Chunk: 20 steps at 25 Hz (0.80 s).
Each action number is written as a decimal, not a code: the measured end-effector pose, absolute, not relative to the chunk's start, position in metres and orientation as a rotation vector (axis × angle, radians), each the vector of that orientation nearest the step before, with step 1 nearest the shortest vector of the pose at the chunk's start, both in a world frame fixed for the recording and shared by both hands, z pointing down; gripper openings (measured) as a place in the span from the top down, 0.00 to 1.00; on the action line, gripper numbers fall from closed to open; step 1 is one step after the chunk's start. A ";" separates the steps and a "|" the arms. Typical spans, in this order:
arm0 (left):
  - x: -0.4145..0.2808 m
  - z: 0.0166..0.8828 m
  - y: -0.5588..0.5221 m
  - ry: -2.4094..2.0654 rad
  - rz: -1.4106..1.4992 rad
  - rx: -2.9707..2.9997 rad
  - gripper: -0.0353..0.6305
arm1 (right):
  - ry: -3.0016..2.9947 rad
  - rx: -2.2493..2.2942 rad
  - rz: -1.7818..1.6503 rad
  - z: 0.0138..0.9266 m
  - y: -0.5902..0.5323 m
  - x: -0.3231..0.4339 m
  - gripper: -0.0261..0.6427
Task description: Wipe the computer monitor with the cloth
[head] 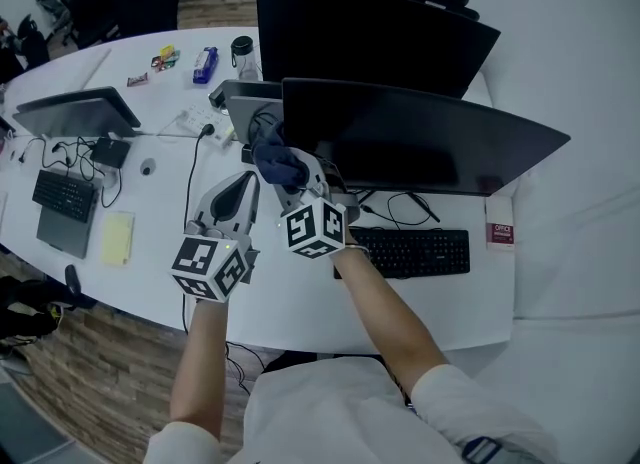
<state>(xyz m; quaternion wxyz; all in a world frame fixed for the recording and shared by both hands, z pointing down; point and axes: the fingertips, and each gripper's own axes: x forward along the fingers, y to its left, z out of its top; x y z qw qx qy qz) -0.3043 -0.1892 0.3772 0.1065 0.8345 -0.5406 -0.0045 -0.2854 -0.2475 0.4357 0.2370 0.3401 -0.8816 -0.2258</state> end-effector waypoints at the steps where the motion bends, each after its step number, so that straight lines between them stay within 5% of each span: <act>1: -0.304 0.381 -0.189 -1.587 -0.008 2.455 0.93 | -2.414 0.929 -0.612 0.441 -0.247 -0.285 0.75; 20: -0.296 0.453 -0.188 -1.512 0.093 2.365 0.93 | -2.356 0.834 -0.486 0.539 -0.242 -0.284 0.75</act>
